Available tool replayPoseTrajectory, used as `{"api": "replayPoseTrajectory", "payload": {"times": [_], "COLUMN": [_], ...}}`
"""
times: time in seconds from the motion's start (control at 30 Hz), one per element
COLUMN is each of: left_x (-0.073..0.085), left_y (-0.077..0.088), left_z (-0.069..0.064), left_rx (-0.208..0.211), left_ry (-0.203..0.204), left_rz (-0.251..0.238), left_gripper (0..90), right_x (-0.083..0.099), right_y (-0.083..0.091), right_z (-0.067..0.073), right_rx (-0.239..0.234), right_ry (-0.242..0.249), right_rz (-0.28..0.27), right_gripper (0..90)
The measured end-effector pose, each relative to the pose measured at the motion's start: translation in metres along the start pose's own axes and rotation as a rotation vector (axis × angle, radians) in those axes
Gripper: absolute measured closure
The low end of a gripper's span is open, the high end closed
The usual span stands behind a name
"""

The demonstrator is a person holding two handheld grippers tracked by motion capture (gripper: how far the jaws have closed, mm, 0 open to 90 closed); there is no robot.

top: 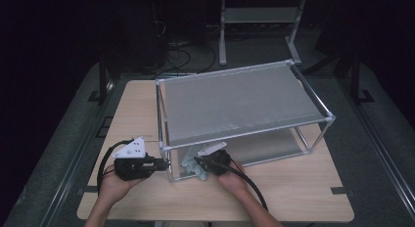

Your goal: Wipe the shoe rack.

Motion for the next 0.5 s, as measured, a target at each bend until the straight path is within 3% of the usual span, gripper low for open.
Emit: {"api": "replayPoseTrajectory", "payload": {"times": [0.2,0.33,0.37,0.5], "left_x": [-0.0008,-0.0021,-0.0031,-0.0026], "left_y": [-0.0015,-0.0031,-0.0044,-0.0051], "left_z": [-0.0005,-0.0001,-0.0002,0.0001], "left_rx": [-0.002,-0.001,-0.002,-0.002], "left_ry": [0.002,-0.004,-0.008,-0.003], "left_rz": [0.002,0.008,0.014,0.004], "left_gripper": [81.3,81.3,81.3,81.3], "right_x": [-0.0024,-0.0003,0.0002,-0.0001], "right_y": [-0.0019,0.001,0.0014,0.0003], "right_z": [0.0077,-0.0013,-0.0019,0.0017], "right_rx": [-0.009,0.003,0.002,0.003], "right_ry": [0.036,0.031,0.012,0.012], "right_rz": [0.008,0.0,-0.002,0.007], "right_gripper": [81.0,80.9,80.9,80.9]}}
Point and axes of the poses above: each handheld gripper's, and its own axes: y roughly backward along the jaws, x roughly out of its underside, z roughly to its left, the point moved 2 cm from there along -y, roughly forward along the jaws, and after that the axes turned 13 degrees about -z, right-handed, at the moved point
